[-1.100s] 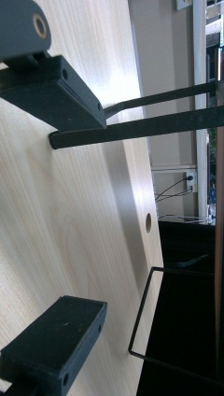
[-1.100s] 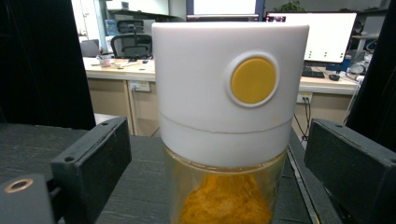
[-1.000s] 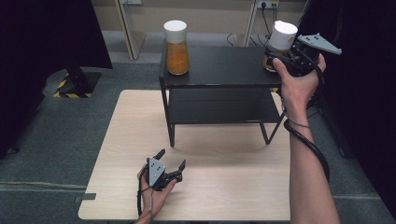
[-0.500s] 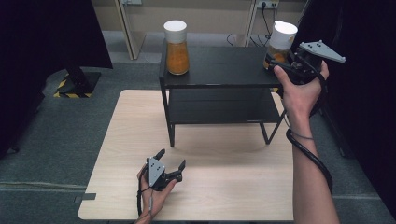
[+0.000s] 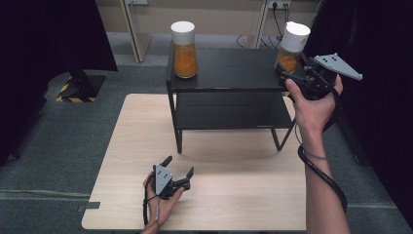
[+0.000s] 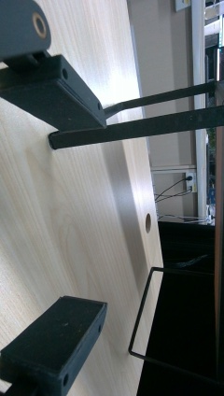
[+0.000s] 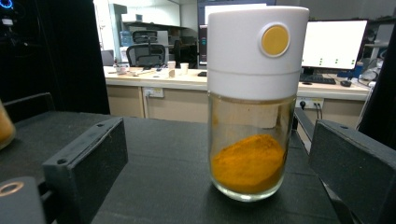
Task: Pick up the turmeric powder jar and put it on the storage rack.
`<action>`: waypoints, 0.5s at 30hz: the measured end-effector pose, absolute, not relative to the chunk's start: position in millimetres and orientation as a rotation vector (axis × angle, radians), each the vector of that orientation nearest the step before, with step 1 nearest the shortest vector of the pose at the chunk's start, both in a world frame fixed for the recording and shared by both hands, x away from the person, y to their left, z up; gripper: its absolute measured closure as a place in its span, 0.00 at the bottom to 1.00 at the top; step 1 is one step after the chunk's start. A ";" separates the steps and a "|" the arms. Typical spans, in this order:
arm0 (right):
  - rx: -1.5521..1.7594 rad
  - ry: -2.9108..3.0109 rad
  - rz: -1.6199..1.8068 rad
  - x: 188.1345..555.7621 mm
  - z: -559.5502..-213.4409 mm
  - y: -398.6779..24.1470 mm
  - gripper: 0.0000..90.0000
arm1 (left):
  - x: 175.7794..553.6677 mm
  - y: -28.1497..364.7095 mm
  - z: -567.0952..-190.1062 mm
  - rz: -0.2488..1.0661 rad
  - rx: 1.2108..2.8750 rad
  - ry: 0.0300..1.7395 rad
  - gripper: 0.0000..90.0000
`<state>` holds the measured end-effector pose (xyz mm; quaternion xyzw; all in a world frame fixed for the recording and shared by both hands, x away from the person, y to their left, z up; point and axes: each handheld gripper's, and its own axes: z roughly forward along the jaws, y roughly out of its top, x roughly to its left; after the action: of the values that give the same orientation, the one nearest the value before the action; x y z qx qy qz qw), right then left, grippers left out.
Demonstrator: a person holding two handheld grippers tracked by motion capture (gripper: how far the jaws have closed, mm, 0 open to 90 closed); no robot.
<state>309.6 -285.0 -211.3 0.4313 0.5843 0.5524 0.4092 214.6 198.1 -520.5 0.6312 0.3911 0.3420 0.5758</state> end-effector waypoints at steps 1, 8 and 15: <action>1.083 1.472 1.392 308.1 -212.9 -285.0 0.05 | 214.6 198.1 -520.4 0.801 1.479 0.916 0.11; 1.065 1.487 1.425 297.6 -225.1 -286.7 0.05 | 214.7 198.3 -520.4 0.800 1.478 0.917 0.11; 1.021 1.501 1.435 285.3 -236.3 -285.1 0.05 | 214.2 197.8 -520.5 0.804 1.479 0.915 0.11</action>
<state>285.3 -285.1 -236.3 0.4040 0.5938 0.5679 0.4022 214.2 197.8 -520.5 0.6316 0.3906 0.3434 0.5750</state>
